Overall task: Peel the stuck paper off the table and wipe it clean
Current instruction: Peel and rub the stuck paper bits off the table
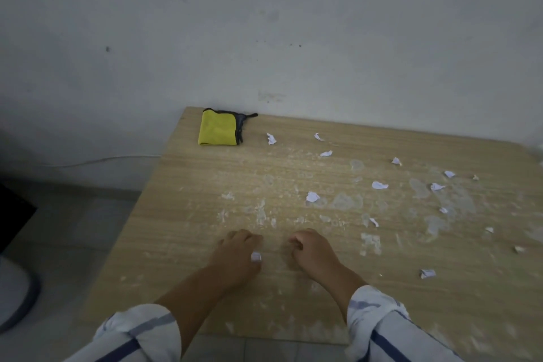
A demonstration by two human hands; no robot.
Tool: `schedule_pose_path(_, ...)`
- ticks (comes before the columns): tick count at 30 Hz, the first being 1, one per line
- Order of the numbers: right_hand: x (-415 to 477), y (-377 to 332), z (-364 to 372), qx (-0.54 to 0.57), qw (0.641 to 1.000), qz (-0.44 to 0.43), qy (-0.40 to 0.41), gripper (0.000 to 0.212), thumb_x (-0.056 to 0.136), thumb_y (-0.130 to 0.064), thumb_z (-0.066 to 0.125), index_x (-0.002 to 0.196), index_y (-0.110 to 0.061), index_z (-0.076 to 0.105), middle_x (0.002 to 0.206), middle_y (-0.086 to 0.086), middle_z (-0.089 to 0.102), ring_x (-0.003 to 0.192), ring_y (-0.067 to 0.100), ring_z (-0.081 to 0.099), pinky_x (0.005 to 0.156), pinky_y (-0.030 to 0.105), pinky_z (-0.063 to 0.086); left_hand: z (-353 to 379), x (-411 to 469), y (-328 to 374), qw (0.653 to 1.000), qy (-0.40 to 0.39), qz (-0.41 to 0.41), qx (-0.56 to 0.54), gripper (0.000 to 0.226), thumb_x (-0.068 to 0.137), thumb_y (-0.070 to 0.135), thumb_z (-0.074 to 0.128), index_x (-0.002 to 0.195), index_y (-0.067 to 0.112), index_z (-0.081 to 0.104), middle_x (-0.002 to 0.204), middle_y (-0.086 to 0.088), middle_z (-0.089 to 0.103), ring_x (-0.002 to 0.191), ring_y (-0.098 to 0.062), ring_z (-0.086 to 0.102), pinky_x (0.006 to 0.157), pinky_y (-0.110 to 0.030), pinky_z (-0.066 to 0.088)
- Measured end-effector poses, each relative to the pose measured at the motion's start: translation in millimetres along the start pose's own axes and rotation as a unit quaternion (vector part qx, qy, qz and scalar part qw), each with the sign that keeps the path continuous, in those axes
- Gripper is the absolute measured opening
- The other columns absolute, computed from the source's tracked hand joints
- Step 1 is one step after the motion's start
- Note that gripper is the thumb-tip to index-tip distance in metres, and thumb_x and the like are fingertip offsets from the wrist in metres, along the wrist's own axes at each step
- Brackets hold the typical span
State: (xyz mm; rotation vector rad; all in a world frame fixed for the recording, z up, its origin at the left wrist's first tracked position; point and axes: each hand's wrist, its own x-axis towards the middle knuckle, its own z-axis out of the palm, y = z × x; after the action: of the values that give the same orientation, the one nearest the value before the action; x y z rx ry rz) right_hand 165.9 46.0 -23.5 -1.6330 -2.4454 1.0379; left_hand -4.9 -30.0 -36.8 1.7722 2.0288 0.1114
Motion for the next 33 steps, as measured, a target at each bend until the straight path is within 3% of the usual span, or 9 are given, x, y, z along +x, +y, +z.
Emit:
schedule_pose_path(5, 11.4, 7.4, -6.4, 0.027, 0.999, -0.001, 0.035, 0.025, 0.088, -0.006, 0.049, 0.106, -0.008, 0.065, 0.11, 0.009, 0.059, 0.1, 0.021, 0.057, 0.077, 0.021, 0.038, 11.1, 10.3, 2.1, 0.997, 0.03, 0.022, -0.061, 0.024, 0.091, 0.014, 0.048, 0.11, 0.013, 0.063, 0.112, -0.008, 0.053, 0.106, -0.024, 0.05, 0.091, -0.031, 0.041)
schedule_pose_path(8, 32.6, 12.0, -20.8, 0.021, 0.998, -0.005, 0.058, 0.025, 0.088, -0.006, 0.048, 0.106, -0.006, 0.066, 0.111, 0.01, 0.06, 0.1, 0.023, 0.058, 0.073, 0.021, 0.036, 11.2, 19.7, -0.1, 0.99, 0.08, -0.015, -0.119, 0.02, 0.089, 0.008, 0.051, 0.097, 0.011, 0.068, 0.105, -0.006, 0.056, 0.097, -0.022, 0.055, 0.087, -0.032, 0.047)
schedule_pose_path(12, 68.9, 17.1, -45.4, 0.004, 0.995, -0.012, 0.099, 0.043, 0.086, -0.002, 0.049, 0.128, -0.01, 0.05, 0.13, 0.008, 0.044, 0.116, 0.022, 0.048, 0.085, 0.025, 0.039, 9.0, 25.4, 1.4, 0.973, 0.129, -0.078, -0.175, 0.019, 0.088, 0.005, 0.049, 0.086, 0.011, 0.068, 0.095, -0.001, 0.056, 0.085, -0.015, 0.053, 0.071, -0.023, 0.039)
schedule_pose_path(16, 93.1, 21.1, -53.4, -0.083, 0.996, 0.004, 0.021, 0.056, 0.091, -0.01, 0.047, 0.144, -0.017, 0.029, 0.153, 0.008, 0.019, 0.137, 0.032, 0.022, 0.106, 0.04, 0.03, 15.0, 25.8, 2.7, 0.966, 0.15, -0.109, -0.182, 0.02, 0.087, 0.008, 0.049, 0.08, 0.018, 0.065, 0.089, 0.007, 0.055, 0.083, -0.011, 0.052, 0.065, -0.021, 0.038)
schedule_pose_path(18, 95.3, 24.3, -47.6, -0.156, 0.988, -0.017, -0.008, 0.05, 0.093, -0.01, 0.042, 0.142, -0.016, 0.034, 0.15, 0.009, 0.027, 0.134, 0.033, 0.026, 0.108, 0.04, 0.028, 16.4, 26.3, 4.5, 0.96, 0.155, -0.125, -0.198, 0.021, 0.088, 0.009, 0.049, 0.079, 0.019, 0.064, 0.089, 0.008, 0.054, 0.081, -0.009, 0.052, 0.061, -0.015, 0.035)
schedule_pose_path(22, 75.1, 18.1, -27.8, -0.132, 0.988, -0.068, 0.033, 0.03, 0.088, -0.008, 0.046, 0.114, -0.007, 0.06, 0.113, 0.01, 0.053, 0.106, 0.026, 0.046, 0.087, 0.031, 0.038, 13.1, 28.8, 7.0, 0.951, 0.162, -0.145, -0.22, 0.018, 0.088, 0.008, 0.051, 0.087, 0.014, 0.067, 0.092, 0.005, 0.052, 0.082, -0.01, 0.05, 0.062, -0.014, 0.033)
schedule_pose_path(25, 51.0, -1.8, -10.4, -0.052, 0.995, -0.08, 0.035, 0.024, 0.09, -0.01, 0.042, 0.096, -0.003, 0.065, 0.091, 0.005, 0.048, 0.084, 0.02, 0.046, 0.069, 0.024, 0.033, 9.4, 28.4, 7.5, 0.954, 0.16, -0.141, -0.211, 0.015, 0.09, 0.014, 0.054, 0.097, 0.013, 0.067, 0.099, 0.0, 0.055, 0.087, -0.012, 0.05, 0.073, -0.019, 0.033)
schedule_pose_path(30, 26.5, -23.7, 26.3, -0.011, 0.997, -0.075, -0.023, 0.025, 0.091, -0.012, 0.044, 0.104, -0.005, 0.064, 0.103, 0.01, 0.052, 0.09, 0.023, 0.049, 0.073, 0.022, 0.032, 5.9, 24.2, 3.2, 0.962, 0.119, -0.129, -0.207, 0.025, 0.09, 0.019, 0.053, 0.112, 0.014, 0.063, 0.114, -0.005, 0.06, 0.103, -0.018, 0.055, 0.082, -0.02, 0.036)
schedule_pose_path(33, 19.9, -29.3, 32.2, 0.016, 0.996, -0.062, -0.064, 0.053, 0.081, -0.041, 0.036, 0.118, -0.01, 0.058, 0.119, 0.012, 0.05, 0.103, 0.025, 0.048, 0.083, 0.024, 0.036, 3.2, 19.1, 0.0, 0.967, 0.093, -0.09, -0.221, 0.03, 0.089, 0.02, 0.056, 0.118, 0.015, 0.06, 0.118, -0.005, 0.06, 0.106, -0.018, 0.055, 0.083, -0.018, 0.034)
